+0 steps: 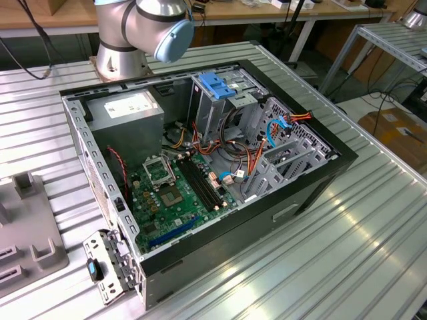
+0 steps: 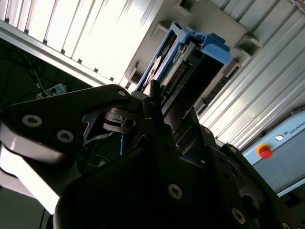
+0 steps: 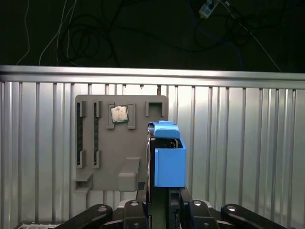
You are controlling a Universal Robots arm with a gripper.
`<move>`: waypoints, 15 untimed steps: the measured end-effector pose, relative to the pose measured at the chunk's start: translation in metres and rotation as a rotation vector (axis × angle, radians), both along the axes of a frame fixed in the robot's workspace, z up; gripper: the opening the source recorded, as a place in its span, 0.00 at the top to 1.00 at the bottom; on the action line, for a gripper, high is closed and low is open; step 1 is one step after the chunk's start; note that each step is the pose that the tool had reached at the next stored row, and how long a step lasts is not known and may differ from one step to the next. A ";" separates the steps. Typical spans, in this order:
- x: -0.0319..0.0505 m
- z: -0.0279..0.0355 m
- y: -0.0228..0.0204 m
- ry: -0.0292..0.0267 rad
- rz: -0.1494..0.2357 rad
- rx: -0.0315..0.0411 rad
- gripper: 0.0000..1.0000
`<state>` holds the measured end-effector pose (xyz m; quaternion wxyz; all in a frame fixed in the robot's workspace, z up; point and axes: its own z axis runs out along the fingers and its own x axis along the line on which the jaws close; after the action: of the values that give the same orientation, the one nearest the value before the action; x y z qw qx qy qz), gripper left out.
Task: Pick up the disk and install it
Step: 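Pick up the disk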
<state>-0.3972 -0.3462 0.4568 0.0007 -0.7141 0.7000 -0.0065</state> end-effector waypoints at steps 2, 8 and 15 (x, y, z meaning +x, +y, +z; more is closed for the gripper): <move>0.0069 0.0000 0.0000 0.0001 0.000 0.0000 0.65; 0.0266 0.0000 0.0000 0.0001 0.000 0.0000 0.65; 0.0297 0.0019 0.0006 0.0002 0.000 -0.0001 0.65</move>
<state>-0.3675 -0.3456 0.4588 0.0006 -0.7141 0.7000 -0.0065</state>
